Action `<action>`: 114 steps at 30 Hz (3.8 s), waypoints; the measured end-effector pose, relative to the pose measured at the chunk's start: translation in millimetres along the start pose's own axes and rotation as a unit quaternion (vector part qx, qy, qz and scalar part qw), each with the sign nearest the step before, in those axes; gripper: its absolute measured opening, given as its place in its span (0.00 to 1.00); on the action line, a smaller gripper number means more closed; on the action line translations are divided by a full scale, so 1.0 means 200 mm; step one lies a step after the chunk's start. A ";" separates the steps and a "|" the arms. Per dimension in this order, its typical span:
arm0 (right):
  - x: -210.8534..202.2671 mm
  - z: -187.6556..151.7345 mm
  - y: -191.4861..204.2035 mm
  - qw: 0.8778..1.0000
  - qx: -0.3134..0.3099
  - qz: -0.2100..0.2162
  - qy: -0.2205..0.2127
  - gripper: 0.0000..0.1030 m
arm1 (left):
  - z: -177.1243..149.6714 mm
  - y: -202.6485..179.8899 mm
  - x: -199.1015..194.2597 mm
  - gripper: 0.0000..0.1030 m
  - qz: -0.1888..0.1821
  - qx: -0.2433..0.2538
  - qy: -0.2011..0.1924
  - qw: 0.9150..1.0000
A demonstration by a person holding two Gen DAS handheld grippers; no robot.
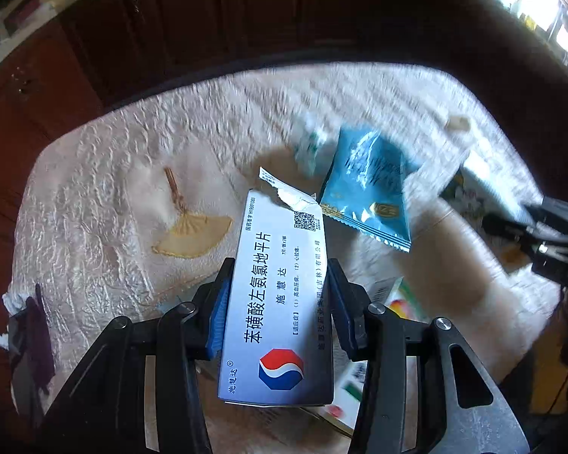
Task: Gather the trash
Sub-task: 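Grasp the white medicine box with the left tool while the right tool grasps the milk carton, then carry the medicine box and milk carton over the white bucket with both tools, then open both tools to drop the box and carton into the bucket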
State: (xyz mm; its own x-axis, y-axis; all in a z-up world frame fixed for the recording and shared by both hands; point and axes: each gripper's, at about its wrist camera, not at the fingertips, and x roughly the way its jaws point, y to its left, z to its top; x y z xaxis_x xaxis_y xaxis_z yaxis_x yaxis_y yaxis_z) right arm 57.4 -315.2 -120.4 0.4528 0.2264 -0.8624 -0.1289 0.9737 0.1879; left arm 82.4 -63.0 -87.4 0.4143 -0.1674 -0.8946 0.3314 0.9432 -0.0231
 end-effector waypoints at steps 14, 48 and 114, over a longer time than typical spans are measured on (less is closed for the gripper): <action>-0.31 -0.14 -0.08 0.998 0.024 -0.009 -0.051 0.36 | 0.03 -0.37 -0.27 0.43 -0.039 0.041 -0.070 0.996; -0.84 -0.38 -0.56 0.981 0.131 -0.052 -0.134 0.36 | 0.13 -1.11 -0.33 0.43 -0.093 0.140 -0.097 0.981; -0.70 -0.96 -1.49 0.920 0.365 -0.125 -0.062 0.54 | 0.27 -2.08 0.23 0.60 -0.220 0.203 0.016 0.954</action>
State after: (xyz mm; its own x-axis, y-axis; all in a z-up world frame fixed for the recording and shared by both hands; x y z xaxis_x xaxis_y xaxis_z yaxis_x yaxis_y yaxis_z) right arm -137.6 -642.6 -145.6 0.4911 -0.0503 -0.8696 0.6000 0.7432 0.2959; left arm 8.8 -478.8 -95.1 0.1353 -0.5064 -0.8516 0.7707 0.5940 -0.2307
